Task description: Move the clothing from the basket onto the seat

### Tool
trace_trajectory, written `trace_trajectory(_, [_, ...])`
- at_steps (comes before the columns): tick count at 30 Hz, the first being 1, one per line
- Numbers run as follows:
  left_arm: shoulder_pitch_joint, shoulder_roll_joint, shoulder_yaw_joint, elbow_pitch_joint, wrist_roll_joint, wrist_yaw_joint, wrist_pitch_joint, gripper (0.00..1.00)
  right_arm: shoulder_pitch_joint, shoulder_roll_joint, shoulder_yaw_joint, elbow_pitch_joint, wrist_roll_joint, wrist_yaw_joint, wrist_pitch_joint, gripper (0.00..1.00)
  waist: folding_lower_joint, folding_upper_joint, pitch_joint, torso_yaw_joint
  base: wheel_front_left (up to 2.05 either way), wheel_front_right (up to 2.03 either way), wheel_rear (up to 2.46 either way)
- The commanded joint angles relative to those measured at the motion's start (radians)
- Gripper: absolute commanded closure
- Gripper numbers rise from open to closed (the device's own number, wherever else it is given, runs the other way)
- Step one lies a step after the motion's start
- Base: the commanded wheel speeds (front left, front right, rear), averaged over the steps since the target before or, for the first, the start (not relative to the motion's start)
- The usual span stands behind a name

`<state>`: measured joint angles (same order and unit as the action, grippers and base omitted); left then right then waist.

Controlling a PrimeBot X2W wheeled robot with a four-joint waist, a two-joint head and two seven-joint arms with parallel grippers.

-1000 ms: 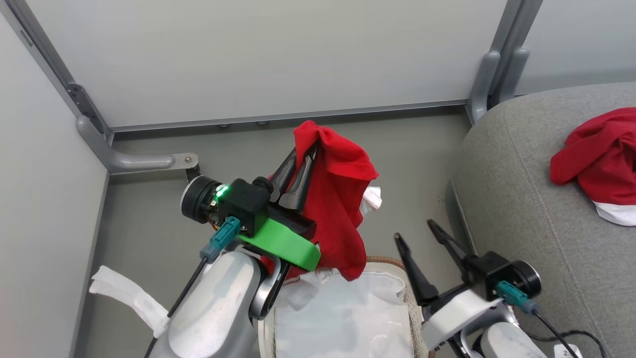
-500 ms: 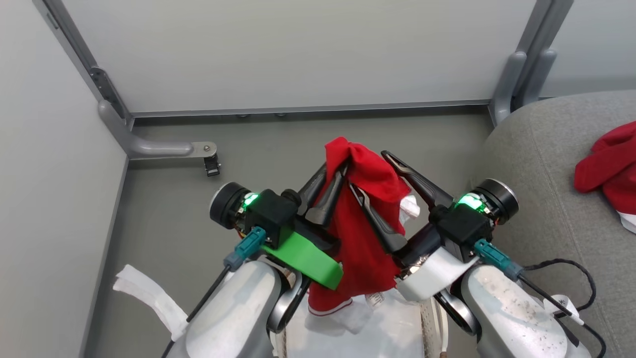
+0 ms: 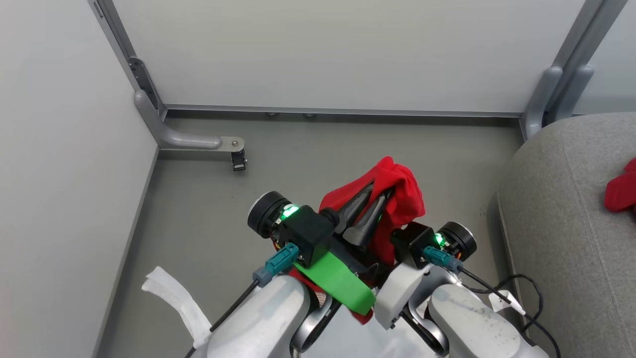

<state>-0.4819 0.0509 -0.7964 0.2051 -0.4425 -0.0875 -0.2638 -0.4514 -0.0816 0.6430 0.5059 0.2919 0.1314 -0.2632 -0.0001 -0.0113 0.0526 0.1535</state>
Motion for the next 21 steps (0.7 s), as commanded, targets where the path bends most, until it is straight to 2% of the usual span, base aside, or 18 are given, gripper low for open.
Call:
trace_trajectory(1, [-0.016, 0.001, -0.003, -0.004, -0.010, 0.006, -0.001, 1.00, -0.019, 0.001, 0.003, 0.009, 0.012, -0.001, -0.002, 1.00, 0.0001, 0.0113, 0.003, 0.002, 0.00, 0.00, 0.00])
trace_trajectory(8, [-0.008, 0.001, 0.022, 0.011, 0.001, 0.029, -0.001, 1.00, -0.002, 0.006, -0.012, 0.011, 0.045, -0.001, -0.002, 1.00, 0.0001, 0.0113, 0.008, -0.051, 0.00, 0.00, 0.00])
trace_trajectory(9, [-0.001, 0.001, 0.030, 0.019, 0.004, 0.031, -0.001, 0.60, 0.005, 0.004, -0.017, 0.006, 0.046, -0.001, -0.002, 1.00, 0.0001, 0.0113, 0.010, -0.070, 0.00, 0.00, 0.00])
trace_trajectory(10, [0.003, 0.001, 0.038, 0.029, 0.010, 0.035, -0.001, 0.02, 0.012, 0.004, -0.021, 0.002, 0.050, -0.001, -0.002, 1.00, 0.0001, 0.0113, 0.011, -0.090, 0.00, 0.00, 0.00])
trace_trajectory(15, [0.016, 0.001, 0.068, 0.075, 0.043, 0.034, -0.001, 0.00, 0.050, -0.013, -0.067, -0.037, 0.058, -0.002, -0.002, 1.00, 0.0001, 0.0113, 0.033, -0.226, 0.00, 0.00, 0.00])
trace_trajectory(21, [0.025, 0.001, 0.114, 0.133, 0.074, 0.020, -0.001, 0.00, 0.075, -0.046, -0.128, -0.096, 0.054, -0.001, -0.002, 1.00, 0.0001, 0.0113, 0.075, -0.432, 0.00, 0.00, 0.00])
